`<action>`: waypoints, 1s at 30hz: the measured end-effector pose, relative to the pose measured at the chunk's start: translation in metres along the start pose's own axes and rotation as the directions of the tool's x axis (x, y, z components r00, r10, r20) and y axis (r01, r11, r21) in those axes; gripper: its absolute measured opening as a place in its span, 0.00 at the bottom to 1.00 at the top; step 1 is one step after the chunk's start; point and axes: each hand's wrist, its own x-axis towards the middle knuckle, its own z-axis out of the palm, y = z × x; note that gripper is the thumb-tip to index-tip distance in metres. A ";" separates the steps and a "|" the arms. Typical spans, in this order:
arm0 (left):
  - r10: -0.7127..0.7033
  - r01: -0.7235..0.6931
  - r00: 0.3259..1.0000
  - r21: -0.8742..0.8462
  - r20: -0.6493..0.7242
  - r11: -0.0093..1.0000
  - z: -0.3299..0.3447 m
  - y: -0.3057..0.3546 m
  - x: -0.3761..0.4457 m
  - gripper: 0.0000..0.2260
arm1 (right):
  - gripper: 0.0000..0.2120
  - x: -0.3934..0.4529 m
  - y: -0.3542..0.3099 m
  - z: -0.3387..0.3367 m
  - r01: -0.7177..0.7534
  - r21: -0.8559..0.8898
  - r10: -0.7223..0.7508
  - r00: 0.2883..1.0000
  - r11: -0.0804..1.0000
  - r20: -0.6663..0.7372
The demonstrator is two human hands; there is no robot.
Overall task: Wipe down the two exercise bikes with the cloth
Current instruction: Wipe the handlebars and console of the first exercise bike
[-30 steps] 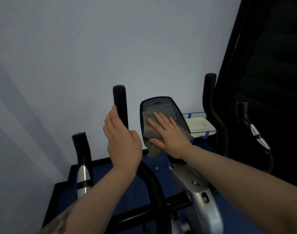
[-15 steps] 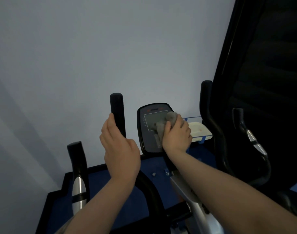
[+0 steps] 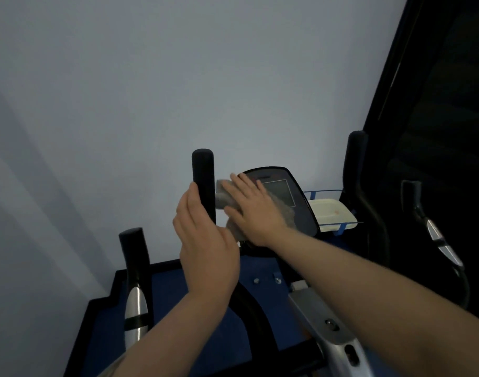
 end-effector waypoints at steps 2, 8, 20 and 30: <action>0.014 -0.014 1.000 0.015 0.002 1.000 -0.001 0.001 -0.002 0.35 | 0.28 0.008 0.034 -0.012 -0.084 -0.070 0.083 0.996 0.994 -0.021; 0.009 -0.009 1.000 0.013 0.005 1.000 -0.001 0.002 -0.001 0.34 | 0.18 0.040 0.014 -0.006 -0.285 -0.025 0.279 0.951 0.958 -0.136; 0.016 -0.016 1.000 -0.019 -0.011 1.000 0.000 -0.001 -0.002 0.34 | 0.27 -0.009 0.039 -0.007 -0.515 0.038 0.512 0.838 0.856 -0.187; -0.029 0.013 0.996 -0.168 -0.090 0.986 -0.002 -0.002 -0.003 0.27 | 0.21 -0.045 -0.009 -0.040 -0.485 0.711 0.703 0.711 0.509 -0.019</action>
